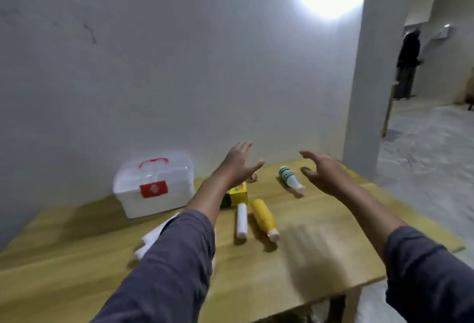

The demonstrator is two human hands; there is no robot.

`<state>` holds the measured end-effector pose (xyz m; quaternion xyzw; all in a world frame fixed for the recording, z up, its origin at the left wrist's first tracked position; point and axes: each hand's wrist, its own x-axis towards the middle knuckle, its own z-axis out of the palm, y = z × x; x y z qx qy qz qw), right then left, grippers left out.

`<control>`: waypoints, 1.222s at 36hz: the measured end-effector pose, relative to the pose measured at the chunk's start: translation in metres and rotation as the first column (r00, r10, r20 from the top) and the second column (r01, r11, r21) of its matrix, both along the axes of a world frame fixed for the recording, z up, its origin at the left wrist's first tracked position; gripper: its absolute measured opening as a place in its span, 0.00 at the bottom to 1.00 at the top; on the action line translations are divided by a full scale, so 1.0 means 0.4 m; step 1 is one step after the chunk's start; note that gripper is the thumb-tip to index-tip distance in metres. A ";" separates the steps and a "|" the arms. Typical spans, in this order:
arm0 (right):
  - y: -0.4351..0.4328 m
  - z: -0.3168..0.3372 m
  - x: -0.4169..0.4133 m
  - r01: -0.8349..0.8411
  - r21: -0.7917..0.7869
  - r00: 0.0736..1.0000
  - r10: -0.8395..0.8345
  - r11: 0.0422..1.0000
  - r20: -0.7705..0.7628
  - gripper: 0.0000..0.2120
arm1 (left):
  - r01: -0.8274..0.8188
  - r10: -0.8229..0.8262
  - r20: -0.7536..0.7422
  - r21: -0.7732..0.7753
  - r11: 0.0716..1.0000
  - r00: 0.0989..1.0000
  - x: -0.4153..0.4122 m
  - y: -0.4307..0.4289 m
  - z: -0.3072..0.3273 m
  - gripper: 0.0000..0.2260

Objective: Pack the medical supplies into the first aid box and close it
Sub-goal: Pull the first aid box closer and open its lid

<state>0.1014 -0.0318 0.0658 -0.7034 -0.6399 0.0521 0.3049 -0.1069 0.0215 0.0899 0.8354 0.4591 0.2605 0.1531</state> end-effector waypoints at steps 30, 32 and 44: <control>0.390 -0.160 -0.692 -0.621 0.119 0.700 0.481 0.774 0.527 0.35 | -0.606 0.600 0.092 0.057 0.793 0.795 -0.602 0.162 -0.212 0.39; 0.398 -0.154 -0.680 -0.659 0.125 0.685 0.523 0.742 0.507 0.34 | -0.602 0.592 0.113 0.088 0.794 0.798 -0.607 0.160 -0.217 0.38; 0.405 -0.150 -0.607 -0.807 0.234 0.589 0.705 0.542 0.396 0.20 | -0.572 0.545 0.215 0.091 0.815 0.811 -0.626 0.141 -0.222 0.40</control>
